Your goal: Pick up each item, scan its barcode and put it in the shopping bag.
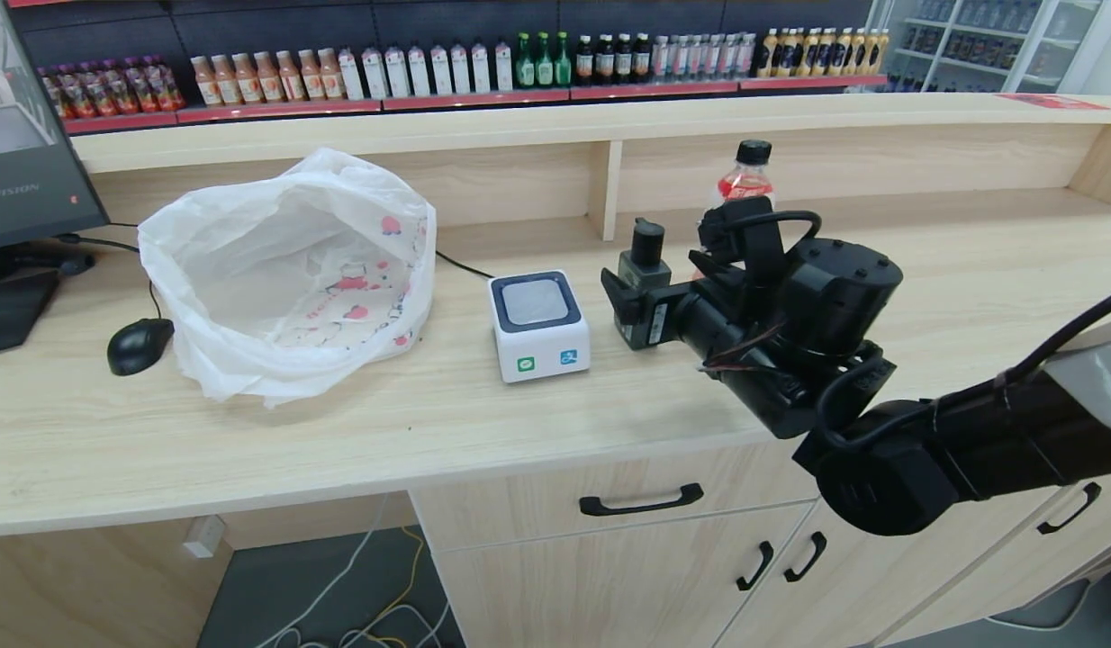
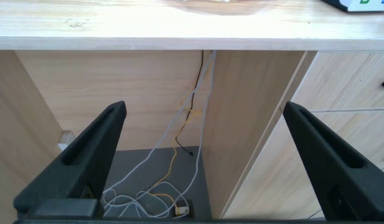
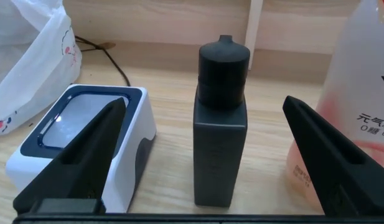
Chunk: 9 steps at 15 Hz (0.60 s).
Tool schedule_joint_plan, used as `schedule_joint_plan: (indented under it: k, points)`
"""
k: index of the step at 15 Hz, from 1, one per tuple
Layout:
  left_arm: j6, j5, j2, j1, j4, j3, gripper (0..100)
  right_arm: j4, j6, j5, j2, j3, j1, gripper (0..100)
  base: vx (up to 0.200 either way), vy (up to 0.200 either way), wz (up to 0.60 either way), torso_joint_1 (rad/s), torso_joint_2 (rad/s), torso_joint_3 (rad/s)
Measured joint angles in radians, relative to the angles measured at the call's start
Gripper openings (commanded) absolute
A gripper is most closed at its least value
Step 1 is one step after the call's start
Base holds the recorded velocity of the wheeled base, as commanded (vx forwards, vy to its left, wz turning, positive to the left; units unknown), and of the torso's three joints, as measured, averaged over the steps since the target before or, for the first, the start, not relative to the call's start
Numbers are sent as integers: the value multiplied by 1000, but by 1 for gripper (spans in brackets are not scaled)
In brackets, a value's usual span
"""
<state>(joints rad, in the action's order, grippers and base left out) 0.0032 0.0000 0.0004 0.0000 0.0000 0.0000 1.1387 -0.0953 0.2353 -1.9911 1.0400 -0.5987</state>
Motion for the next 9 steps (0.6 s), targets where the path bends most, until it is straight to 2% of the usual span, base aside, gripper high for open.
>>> schedule_joint_plan:
  k: [9]
  points:
    - [0, 0, 0, 0, 0, 0, 100, 17, 9, 4, -90, 129, 11, 100, 0, 0, 0, 0, 0, 0]
